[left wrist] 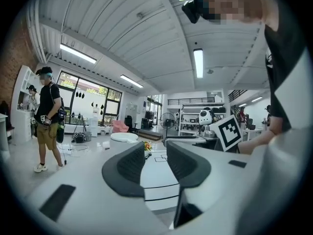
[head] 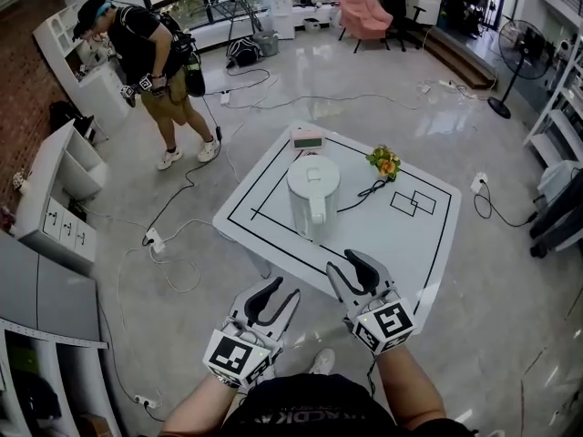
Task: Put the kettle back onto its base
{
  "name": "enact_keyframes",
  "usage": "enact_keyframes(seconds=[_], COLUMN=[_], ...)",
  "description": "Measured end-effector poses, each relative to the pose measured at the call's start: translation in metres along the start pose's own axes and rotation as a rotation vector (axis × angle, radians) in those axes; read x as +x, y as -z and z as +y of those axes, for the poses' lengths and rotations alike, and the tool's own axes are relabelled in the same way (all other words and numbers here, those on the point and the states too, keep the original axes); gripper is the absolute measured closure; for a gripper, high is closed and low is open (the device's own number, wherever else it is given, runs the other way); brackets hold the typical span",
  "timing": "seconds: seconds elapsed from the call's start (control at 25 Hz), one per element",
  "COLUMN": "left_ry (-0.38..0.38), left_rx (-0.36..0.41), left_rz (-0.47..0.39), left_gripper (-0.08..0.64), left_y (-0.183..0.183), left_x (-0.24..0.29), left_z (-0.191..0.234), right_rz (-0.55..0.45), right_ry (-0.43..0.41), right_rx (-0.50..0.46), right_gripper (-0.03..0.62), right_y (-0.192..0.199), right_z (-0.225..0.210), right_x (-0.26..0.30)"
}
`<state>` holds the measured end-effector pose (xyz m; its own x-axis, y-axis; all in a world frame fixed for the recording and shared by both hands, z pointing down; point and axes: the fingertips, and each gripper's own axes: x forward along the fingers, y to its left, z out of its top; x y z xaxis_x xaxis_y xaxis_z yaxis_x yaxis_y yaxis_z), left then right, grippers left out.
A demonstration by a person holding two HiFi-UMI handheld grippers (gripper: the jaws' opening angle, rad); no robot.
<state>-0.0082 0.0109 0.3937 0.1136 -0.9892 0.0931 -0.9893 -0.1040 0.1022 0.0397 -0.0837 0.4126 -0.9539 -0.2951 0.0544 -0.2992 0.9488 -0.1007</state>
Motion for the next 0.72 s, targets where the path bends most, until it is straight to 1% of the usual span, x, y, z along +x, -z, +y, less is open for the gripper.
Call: enact_keyframes(seconds=[0.08,0.12,0.16,0.24,0.28,0.44,0.72], left_ry=[0.01,0.018,0.028,0.053,0.065,0.112,0.194], left_rx=[-0.007,-0.01,-0.013,-0.016,-0.018,-0.025,-0.031], left_rz=[0.004,0.007,0.01,0.016,0.018,0.015,0.011], left_gripper=[0.486,0.522,0.551,0.555,0.555,0.555,0.557], left_y=[0.001,0.002,0.003,0.005,0.005,0.006,0.009], left_x=[-0.006,-0.009,-0.012,-0.016,-0.019,-0.026,-0.037], left_z=[0.008,0.011,0.013,0.018,0.02,0.026,0.022], right_rz=[0.009,0.011,0.013,0.015,0.014,0.013,0.029], right_ry=[0.004,0.011,0.024,0.055,0.069,0.129,0.218], right_rx=[-0.004,-0.005,-0.008,-0.013,-0.015,-0.033,-0.056], right_gripper=[0.448,0.457,0.479,0.567,0.591,0.591,0.591], right_y=[0.003,0.003,0.003,0.003,0.002,0.001,0.001], right_z=[0.011,0.015,0.018,0.024,0.027,0.041,0.062], right_x=[0.004,0.004,0.004,0.003,0.003,-0.004,-0.023])
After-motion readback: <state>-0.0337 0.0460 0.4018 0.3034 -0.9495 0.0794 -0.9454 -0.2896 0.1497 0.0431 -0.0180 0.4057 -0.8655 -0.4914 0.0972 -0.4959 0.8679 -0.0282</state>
